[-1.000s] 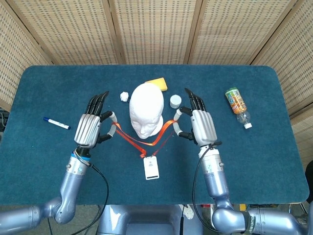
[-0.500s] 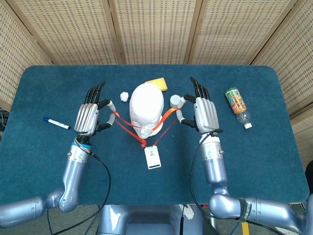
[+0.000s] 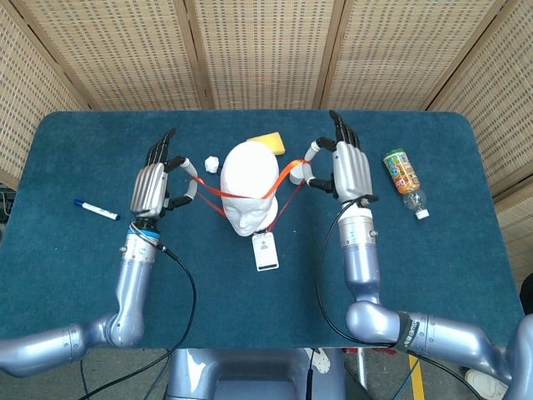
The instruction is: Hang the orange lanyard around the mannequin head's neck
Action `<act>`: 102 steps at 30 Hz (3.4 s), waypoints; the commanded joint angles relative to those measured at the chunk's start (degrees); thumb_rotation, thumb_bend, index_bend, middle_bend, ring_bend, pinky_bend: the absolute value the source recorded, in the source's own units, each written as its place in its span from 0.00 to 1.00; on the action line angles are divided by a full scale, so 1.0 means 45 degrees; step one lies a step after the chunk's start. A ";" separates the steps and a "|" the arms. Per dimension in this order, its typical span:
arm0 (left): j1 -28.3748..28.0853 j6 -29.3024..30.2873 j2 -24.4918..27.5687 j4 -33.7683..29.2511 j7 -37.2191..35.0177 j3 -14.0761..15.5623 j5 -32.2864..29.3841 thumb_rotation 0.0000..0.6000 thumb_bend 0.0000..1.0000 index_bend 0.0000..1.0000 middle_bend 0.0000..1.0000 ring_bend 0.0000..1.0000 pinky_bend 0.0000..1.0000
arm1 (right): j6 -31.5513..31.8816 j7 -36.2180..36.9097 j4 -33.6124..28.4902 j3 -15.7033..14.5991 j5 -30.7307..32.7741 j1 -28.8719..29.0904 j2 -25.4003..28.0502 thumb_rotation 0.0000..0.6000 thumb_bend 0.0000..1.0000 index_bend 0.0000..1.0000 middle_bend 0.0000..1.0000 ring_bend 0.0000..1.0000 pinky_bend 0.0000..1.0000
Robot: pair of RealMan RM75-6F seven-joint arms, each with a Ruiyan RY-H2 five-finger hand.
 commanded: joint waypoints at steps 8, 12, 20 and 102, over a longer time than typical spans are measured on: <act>-0.0738 -0.0329 -0.0310 0.0910 0.0365 -0.0350 -0.1090 1.00 0.53 0.70 0.00 0.00 0.00 | -0.0961 0.0224 0.1488 0.0178 0.1047 0.0785 -0.0032 1.00 0.43 0.74 0.01 0.00 0.00; -0.1001 -0.0461 -0.0440 0.1402 0.0257 -0.0369 -0.1159 1.00 0.53 0.70 0.00 0.00 0.00 | -0.1308 0.0511 0.2243 0.0185 0.1098 0.1166 -0.0178 1.00 0.43 0.74 0.01 0.00 0.00; -0.1377 -0.0551 -0.0469 0.2056 0.0120 -0.0502 -0.1214 1.00 0.54 0.70 0.00 0.00 0.00 | -0.1396 0.0452 0.3109 0.0274 0.1265 0.1943 -0.0338 1.00 0.43 0.74 0.01 0.00 0.00; 0.2090 -0.1039 0.4709 0.0812 -0.2882 0.4192 0.3588 1.00 0.24 0.00 0.22 0.04 0.02 | -0.1232 0.1931 0.1028 -0.3817 -0.2208 -0.1628 0.2986 1.00 0.26 0.24 0.34 0.16 0.13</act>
